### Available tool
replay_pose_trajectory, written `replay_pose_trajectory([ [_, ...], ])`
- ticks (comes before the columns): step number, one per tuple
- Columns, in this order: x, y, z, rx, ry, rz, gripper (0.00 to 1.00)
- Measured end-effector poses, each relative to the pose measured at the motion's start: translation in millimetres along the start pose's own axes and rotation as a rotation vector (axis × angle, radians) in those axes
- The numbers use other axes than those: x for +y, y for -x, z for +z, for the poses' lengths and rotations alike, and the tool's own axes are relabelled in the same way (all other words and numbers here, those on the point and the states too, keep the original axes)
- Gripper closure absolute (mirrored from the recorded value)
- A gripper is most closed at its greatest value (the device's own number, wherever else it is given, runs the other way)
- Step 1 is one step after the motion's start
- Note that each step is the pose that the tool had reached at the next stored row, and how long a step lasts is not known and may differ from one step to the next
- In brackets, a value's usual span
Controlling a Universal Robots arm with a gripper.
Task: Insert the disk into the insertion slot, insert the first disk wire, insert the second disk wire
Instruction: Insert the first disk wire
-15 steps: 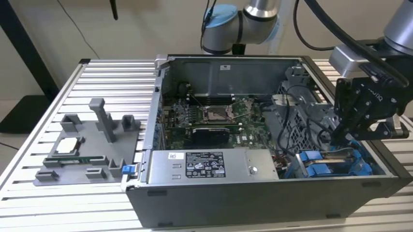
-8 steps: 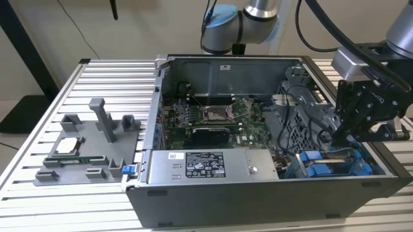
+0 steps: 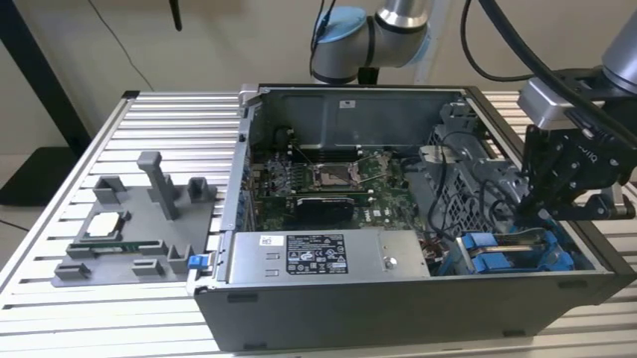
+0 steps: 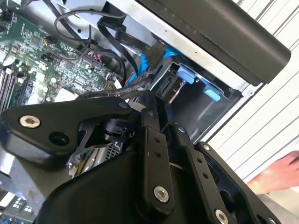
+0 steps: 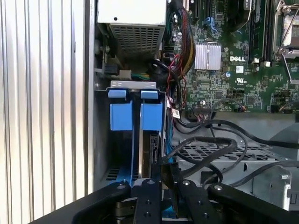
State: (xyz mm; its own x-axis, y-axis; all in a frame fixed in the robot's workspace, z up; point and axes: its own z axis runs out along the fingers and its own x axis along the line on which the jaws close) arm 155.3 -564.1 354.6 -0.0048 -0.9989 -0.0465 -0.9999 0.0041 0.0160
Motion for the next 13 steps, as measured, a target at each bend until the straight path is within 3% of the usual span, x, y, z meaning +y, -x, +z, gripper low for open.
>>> replay_pose_trajectory([
  [4,-1.3,-1.5,4.1,-0.0088,-0.0014,0.000,1.00],
  [13,-5.3,-5.2,11.0,-0.0154,-0.0106,-0.004,1.00],
])
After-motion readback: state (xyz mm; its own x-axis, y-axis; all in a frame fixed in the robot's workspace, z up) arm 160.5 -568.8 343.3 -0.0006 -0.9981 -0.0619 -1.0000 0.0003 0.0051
